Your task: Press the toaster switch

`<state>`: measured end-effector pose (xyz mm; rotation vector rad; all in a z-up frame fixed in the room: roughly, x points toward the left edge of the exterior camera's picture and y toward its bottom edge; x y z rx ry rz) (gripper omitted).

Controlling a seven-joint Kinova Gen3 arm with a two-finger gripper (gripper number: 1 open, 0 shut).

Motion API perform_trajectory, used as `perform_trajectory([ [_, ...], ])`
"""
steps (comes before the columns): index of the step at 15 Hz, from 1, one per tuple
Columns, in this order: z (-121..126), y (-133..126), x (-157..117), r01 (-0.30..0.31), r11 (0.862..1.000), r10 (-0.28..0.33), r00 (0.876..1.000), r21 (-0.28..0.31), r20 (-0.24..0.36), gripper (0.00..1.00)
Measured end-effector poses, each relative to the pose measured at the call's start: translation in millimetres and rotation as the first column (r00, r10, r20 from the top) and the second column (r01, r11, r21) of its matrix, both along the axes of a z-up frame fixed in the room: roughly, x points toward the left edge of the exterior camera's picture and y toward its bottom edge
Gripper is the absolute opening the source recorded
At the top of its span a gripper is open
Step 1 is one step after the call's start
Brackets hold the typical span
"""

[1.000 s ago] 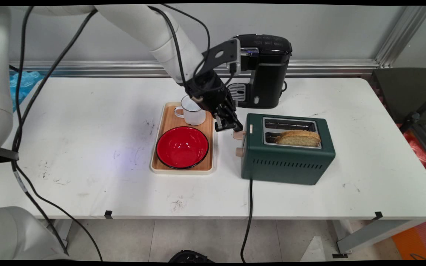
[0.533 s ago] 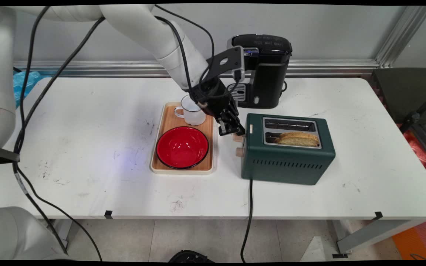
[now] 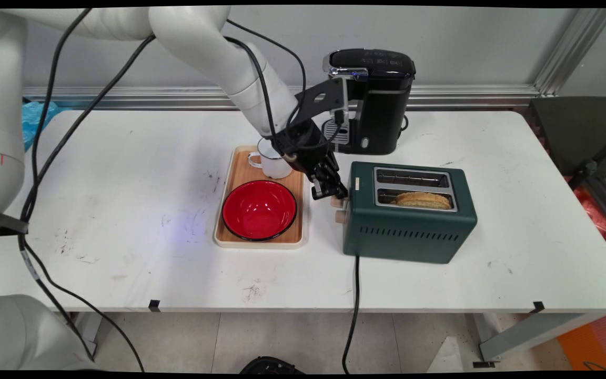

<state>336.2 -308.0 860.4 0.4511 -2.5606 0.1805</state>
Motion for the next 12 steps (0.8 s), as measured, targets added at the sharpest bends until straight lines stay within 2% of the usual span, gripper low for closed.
perform_trajectory([
  [12, -13.0, -2.0, 5.2, -0.016, 1.0, 0.016, 1.0, 0.008, 0.012, 0.0],
])
